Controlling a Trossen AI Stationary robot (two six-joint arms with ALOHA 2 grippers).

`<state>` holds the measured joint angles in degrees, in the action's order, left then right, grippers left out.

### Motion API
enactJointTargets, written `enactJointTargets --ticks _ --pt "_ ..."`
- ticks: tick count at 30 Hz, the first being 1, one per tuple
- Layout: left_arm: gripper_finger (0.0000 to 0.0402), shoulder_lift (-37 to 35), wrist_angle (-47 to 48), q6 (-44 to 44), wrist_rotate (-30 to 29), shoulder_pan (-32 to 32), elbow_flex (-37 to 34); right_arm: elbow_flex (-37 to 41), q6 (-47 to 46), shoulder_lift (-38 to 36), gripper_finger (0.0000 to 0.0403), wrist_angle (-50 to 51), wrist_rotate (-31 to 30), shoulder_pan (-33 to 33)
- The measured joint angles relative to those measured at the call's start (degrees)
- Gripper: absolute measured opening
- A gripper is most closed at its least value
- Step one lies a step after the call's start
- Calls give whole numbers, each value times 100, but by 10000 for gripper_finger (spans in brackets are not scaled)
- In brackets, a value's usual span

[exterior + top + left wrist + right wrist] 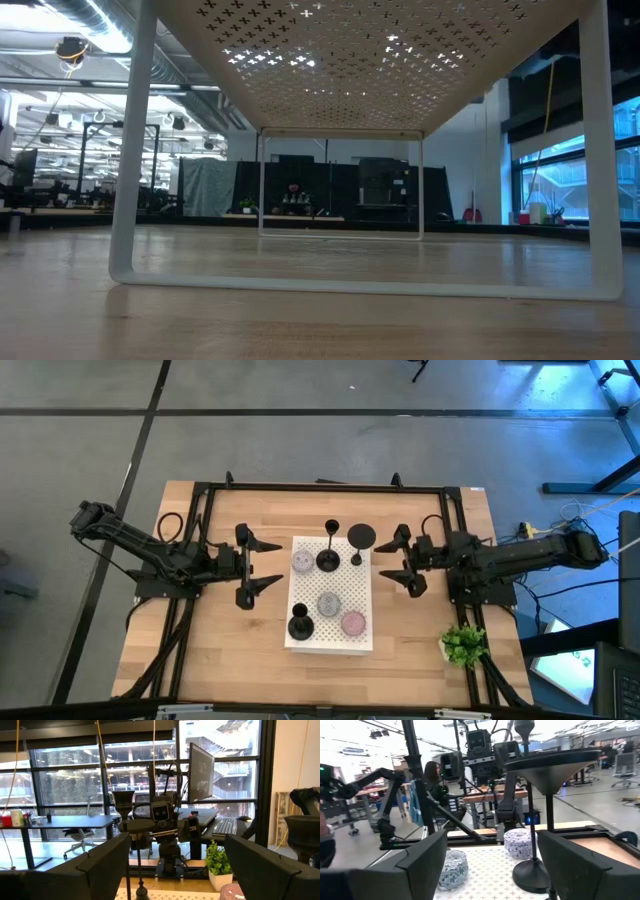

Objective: Pick & Place candle stick holders
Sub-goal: Return to Home Position

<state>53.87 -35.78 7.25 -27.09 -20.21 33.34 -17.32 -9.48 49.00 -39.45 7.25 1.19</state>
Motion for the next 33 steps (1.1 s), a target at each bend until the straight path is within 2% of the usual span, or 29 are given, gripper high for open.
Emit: enactJointTargets --ticks 3,10,21,33 --pt "322 0 41 15 -2 0 0 0 -59 -104 312 147 190 -105" --pt "322 0 47 18 -11 0 0 0 -142 -620 312 909 193 -194" --pt "322 0 45 17 -33 0 0 0 -500 -1188 312 1866 -110 -187" --pt "322 0 47 19 -33 0 0 0 -515 -1516 312 2045 -125 -35"
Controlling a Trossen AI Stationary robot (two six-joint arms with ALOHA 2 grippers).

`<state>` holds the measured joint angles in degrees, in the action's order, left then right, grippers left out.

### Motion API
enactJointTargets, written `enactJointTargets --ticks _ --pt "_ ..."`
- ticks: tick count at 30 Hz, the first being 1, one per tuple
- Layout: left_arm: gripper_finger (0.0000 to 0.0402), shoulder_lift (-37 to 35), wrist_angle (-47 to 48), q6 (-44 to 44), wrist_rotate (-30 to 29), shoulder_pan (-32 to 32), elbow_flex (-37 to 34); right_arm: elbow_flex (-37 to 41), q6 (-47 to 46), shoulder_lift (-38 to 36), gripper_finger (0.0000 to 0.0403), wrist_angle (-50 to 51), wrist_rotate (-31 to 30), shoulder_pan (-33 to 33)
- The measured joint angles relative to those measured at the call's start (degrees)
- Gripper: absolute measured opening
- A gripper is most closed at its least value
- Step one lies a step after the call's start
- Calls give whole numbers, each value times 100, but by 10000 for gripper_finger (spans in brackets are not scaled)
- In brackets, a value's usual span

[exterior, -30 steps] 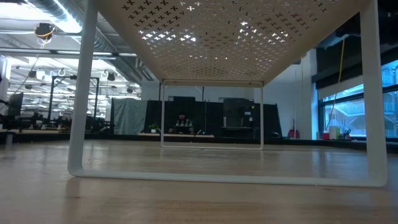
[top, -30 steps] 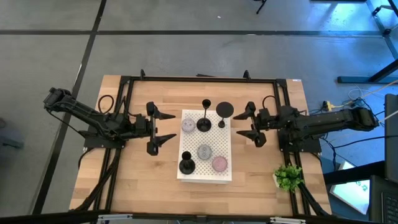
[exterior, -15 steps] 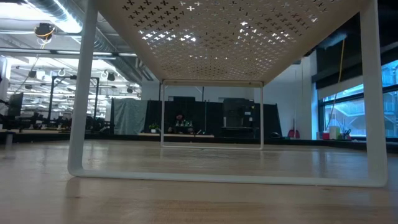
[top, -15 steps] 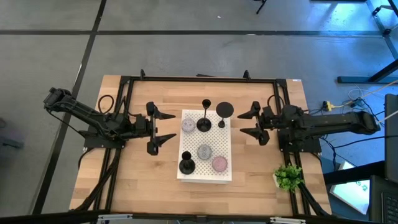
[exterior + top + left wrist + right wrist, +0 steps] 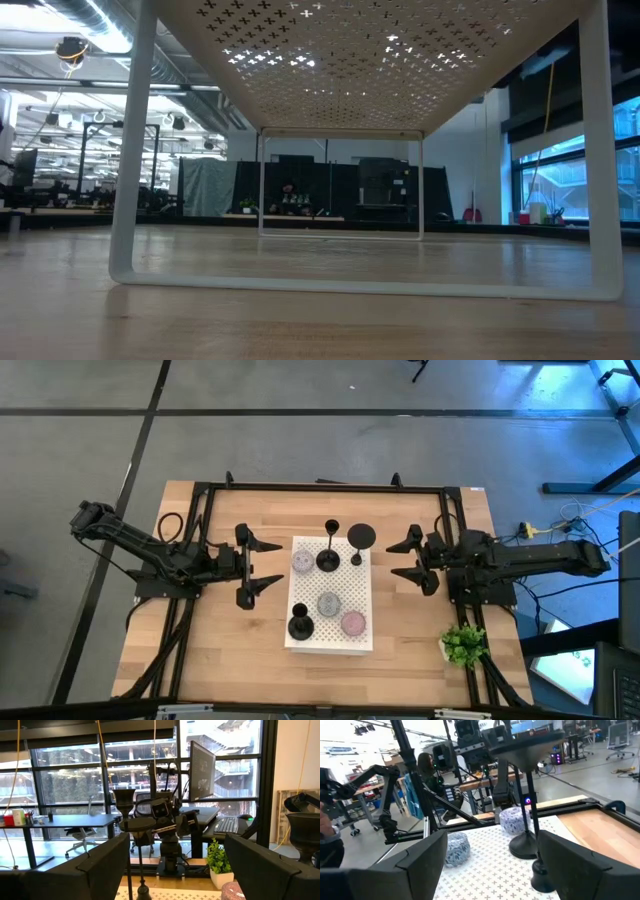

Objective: Pick & Place candle stick holders
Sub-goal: Return to Home Position

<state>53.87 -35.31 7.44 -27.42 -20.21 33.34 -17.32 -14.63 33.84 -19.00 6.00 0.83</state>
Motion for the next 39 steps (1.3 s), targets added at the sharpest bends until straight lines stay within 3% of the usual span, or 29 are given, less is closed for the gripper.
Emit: enactJointTargets --ticks 19,32,39 --pt "322 0 -1 -4 1 0 0 0 34 -830 312 647 -724 772" --pt "322 0 0 -11 2 0 0 0 226 -989 312 754 -1316 1408" --pt "322 0 0 -26 2 0 0 2 423 -1195 312 878 -1065 1635"
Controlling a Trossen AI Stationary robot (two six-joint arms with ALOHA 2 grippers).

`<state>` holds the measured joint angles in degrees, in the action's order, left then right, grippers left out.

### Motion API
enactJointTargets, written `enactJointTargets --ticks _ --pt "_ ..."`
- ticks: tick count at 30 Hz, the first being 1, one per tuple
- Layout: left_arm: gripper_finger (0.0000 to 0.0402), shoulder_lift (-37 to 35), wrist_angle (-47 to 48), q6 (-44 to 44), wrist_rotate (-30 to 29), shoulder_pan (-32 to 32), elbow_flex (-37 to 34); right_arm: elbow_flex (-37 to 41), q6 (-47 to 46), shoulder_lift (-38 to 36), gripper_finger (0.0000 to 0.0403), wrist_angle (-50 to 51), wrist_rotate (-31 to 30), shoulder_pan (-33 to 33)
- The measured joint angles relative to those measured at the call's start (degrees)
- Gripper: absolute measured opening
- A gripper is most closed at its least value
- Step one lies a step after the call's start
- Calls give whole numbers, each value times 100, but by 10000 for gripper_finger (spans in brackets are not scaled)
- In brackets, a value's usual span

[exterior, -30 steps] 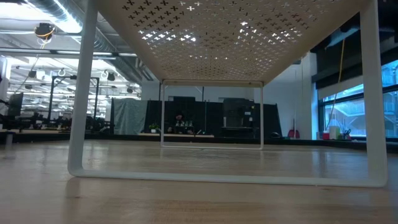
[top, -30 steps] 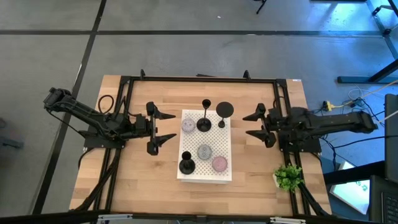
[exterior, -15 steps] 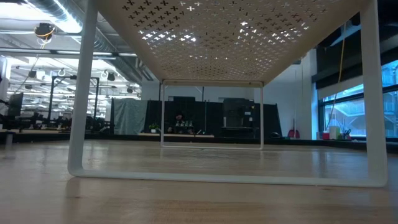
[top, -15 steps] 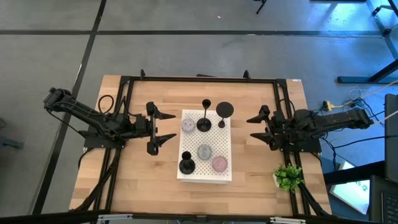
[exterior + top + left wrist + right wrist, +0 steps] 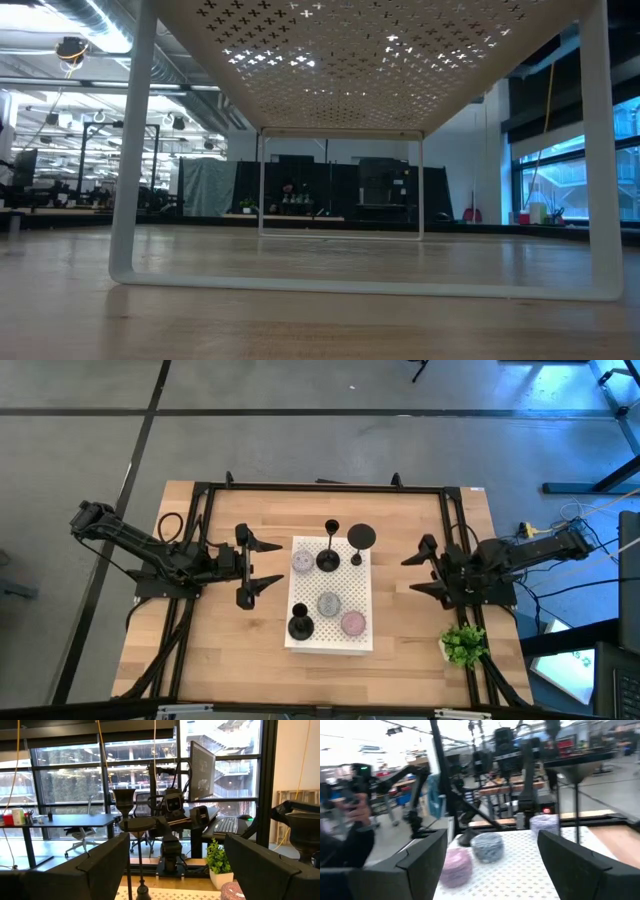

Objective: Pick & Place candle stick holders
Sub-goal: Return to Home Position

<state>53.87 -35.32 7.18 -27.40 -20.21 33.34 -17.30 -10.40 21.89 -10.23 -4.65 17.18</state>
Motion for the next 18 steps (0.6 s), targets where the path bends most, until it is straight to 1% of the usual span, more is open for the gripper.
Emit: enactJointTargets --ticks 3,5,12,18 --pt "322 0 0 2 0 0 0 -1 18 -157 312 262 345 25" --pt "322 0 0 1 0 0 0 0 4 -271 312 556 393 27" --pt "322 0 -1 2 0 1 0 0 -28 -638 312 1400 -115 27" --pt "322 0 -1 2 2 0 0 165 352 -900 308 1325 25 27"
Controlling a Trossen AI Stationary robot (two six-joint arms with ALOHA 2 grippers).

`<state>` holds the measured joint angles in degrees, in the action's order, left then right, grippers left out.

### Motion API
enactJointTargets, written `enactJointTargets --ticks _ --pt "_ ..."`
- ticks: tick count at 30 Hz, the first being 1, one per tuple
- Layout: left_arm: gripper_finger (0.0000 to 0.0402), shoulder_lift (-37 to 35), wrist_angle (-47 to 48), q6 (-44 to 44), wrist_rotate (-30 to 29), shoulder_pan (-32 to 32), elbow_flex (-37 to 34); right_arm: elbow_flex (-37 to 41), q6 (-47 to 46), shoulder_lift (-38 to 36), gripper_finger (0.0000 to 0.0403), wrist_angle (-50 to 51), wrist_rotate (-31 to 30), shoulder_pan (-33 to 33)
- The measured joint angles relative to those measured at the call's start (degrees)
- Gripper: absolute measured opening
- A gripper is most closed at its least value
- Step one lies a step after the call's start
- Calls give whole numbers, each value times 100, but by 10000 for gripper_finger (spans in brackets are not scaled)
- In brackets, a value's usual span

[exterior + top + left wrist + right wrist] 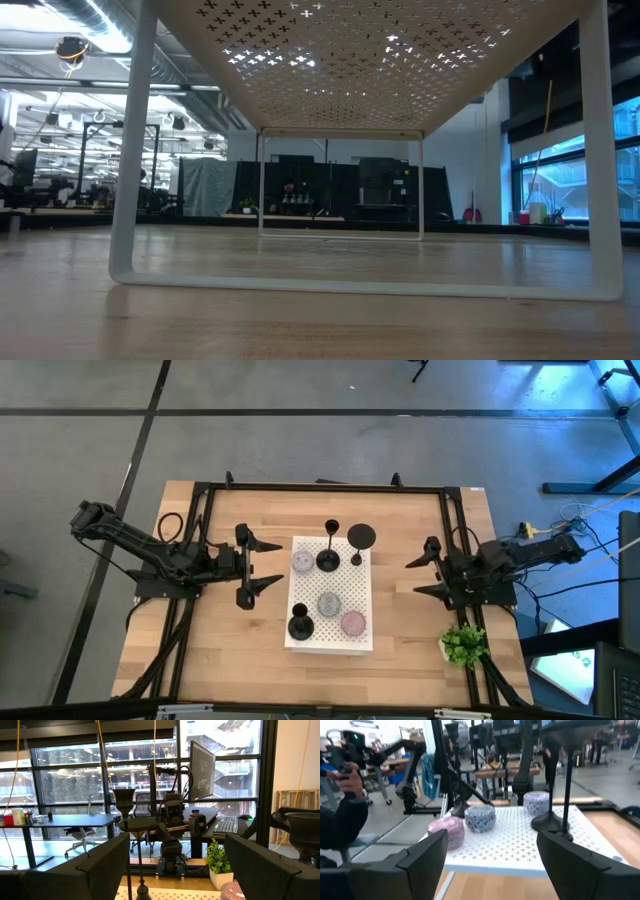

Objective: Pick & Place candle stick holders
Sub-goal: Return to Home Position

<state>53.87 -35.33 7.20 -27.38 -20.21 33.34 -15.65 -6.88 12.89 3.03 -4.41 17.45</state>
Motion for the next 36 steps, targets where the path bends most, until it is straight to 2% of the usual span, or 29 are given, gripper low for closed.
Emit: enactJointTargets --ticks 13,28,36 --pt "322 0 2 2 0 1 0 694 361 -1293 297 -205 70 0" --pt "322 0 2 2 0 0 0 856 348 -1293 297 -252 311 -22" --pt "322 0 0 2 0 1 0 1513 349 -1293 297 -1102 -133 -166"
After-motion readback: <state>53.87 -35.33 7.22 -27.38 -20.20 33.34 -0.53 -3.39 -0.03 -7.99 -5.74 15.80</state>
